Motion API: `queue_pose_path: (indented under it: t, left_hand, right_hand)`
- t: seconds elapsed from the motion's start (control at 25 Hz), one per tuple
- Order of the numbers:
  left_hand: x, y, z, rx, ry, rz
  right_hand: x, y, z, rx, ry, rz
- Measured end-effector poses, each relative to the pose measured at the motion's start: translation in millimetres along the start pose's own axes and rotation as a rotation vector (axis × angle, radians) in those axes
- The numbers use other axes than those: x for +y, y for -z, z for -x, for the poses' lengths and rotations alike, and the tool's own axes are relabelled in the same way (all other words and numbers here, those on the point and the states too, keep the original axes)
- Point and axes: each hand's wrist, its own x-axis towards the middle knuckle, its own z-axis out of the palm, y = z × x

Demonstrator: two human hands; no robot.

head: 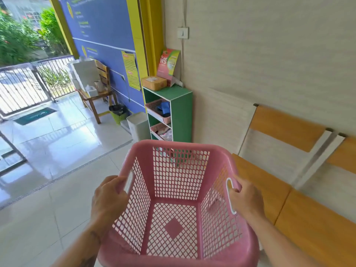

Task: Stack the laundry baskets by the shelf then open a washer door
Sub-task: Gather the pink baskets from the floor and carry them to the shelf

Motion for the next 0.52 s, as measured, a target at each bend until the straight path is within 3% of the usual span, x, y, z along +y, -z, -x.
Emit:
queue_pose_path:
  t: [0.2, 0.52]
  left_hand:
    - [24, -53, -125, -0.034, -0.049, -0.001]
    - [26, -206, -353, -0.245, -0.246, 0.044]
  right_hand:
    - [-24, -31, -107, 0.033, -0.078, 0.007]
    - [-32, -142, -248, 0.136, -0.361, 0.055]
